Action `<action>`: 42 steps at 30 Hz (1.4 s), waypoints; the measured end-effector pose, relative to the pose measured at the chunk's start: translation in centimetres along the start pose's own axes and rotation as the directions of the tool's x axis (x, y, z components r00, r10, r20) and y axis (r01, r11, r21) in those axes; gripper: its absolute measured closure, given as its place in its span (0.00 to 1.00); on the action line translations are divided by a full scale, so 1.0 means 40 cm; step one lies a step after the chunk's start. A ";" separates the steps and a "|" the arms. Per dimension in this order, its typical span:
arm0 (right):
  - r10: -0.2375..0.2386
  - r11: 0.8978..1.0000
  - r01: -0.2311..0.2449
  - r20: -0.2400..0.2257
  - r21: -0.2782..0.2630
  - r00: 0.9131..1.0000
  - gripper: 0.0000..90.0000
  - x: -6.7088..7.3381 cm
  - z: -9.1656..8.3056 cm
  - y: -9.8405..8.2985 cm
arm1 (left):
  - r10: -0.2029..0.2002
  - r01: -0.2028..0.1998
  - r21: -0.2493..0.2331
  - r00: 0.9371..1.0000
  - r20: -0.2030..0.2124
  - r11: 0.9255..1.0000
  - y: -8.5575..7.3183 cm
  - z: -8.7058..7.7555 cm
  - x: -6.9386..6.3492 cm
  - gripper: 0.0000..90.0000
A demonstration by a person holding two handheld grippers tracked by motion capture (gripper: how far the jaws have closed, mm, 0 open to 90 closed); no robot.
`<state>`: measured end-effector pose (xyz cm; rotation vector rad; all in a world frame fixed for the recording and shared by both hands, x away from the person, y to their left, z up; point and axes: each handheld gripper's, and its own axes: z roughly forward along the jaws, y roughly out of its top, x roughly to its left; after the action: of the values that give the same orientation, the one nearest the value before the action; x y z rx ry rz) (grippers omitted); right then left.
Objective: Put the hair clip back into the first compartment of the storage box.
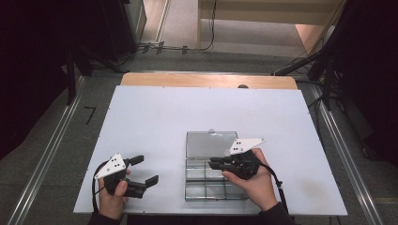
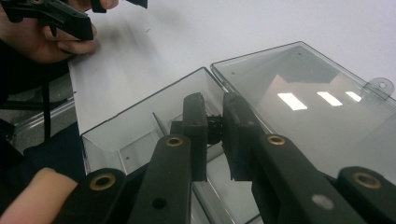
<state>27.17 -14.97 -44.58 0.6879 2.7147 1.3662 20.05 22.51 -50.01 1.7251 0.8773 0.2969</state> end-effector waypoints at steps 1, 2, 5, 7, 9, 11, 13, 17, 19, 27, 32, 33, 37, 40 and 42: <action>-0.002 1.000 0.002 -0.003 0.000 1.000 0.87 0.002 0.002 0.001 | 0.000 0.000 0.000 1.000 0.001 1.000 0.000 0.000 0.000 0.02; -0.005 1.000 0.005 -0.002 0.002 1.000 0.87 0.003 0.004 0.002 | 0.001 -0.001 0.000 1.000 0.002 1.000 0.000 0.001 0.000 0.02; -0.006 1.000 0.006 -0.008 0.007 1.000 0.87 0.009 0.012 0.005 | 0.003 -0.003 0.002 1.000 0.001 1.000 0.000 0.001 -0.001 0.02; -0.003 1.000 0.003 -0.013 0.011 1.000 0.87 0.010 0.019 0.005 | 0.004 -0.004 0.003 1.000 0.001 1.000 0.000 0.001 -0.001 0.02; -0.003 1.000 0.004 -0.015 0.015 1.000 0.87 0.012 0.026 0.005 | 0.001 -0.001 0.005 1.000 0.004 1.000 0.000 0.002 0.000 0.02; -0.003 1.000 0.003 -0.020 0.018 1.000 0.87 0.014 0.031 0.005 | 0.002 -0.002 0.007 1.000 0.003 1.000 0.000 0.002 -0.001 0.02; -0.002 1.000 0.002 -0.023 0.019 1.000 0.87 0.016 0.036 0.005 | 0.002 -0.002 0.006 1.000 0.004 1.000 0.000 0.002 -0.001 0.02; -0.002 1.000 0.003 -0.029 0.021 1.000 0.87 0.019 0.044 0.005 | 0.001 -0.001 0.003 1.000 0.003 1.000 0.000 0.001 0.000 0.02; -0.004 1.000 0.005 -0.034 0.022 0.999 0.87 0.021 0.048 0.005 | 0.000 0.000 0.003 1.000 0.004 1.000 0.000 0.000 0.001 0.02; -0.007 0.999 0.008 -0.052 0.033 0.999 0.87 0.030 0.072 0.004 | 0.003 -0.003 0.003 1.000 0.006 1.000 0.001 0.001 0.000 0.02; -0.006 0.999 0.008 -0.051 0.041 0.999 0.87 0.036 0.084 0.003 | 0.003 -0.003 0.004 1.000 0.006 1.000 0.001 0.001 0.001 0.02; -0.008 0.999 0.010 -0.053 0.044 0.999 0.87 0.037 0.086 0.003 | 0.003 -0.003 0.003 1.000 0.007 1.000 0.001 0.001 0.001 0.02; -0.011 0.998 0.014 -0.057 0.054 0.998 0.87 0.040 0.094 0.001 | 0.003 -0.003 0.002 1.000 0.008 1.000 0.001 0.000 0.001 0.02; -0.012 0.998 0.016 -0.058 0.055 0.998 0.87 0.041 0.095 0.001 | 0.004 -0.004 0.004 1.000 0.006 1.000 0.001 0.001 0.001 0.02; -0.012 0.998 0.015 -0.058 0.060 0.998 0.87 0.041 0.097 0.001 | 0.004 -0.004 0.004 1.000 0.006 1.000 0.001 0.001 0.001 0.02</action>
<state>26.55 -11.38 -46.65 0.6424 2.8109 1.3267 20.11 22.50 -50.01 1.7312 0.8704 0.2923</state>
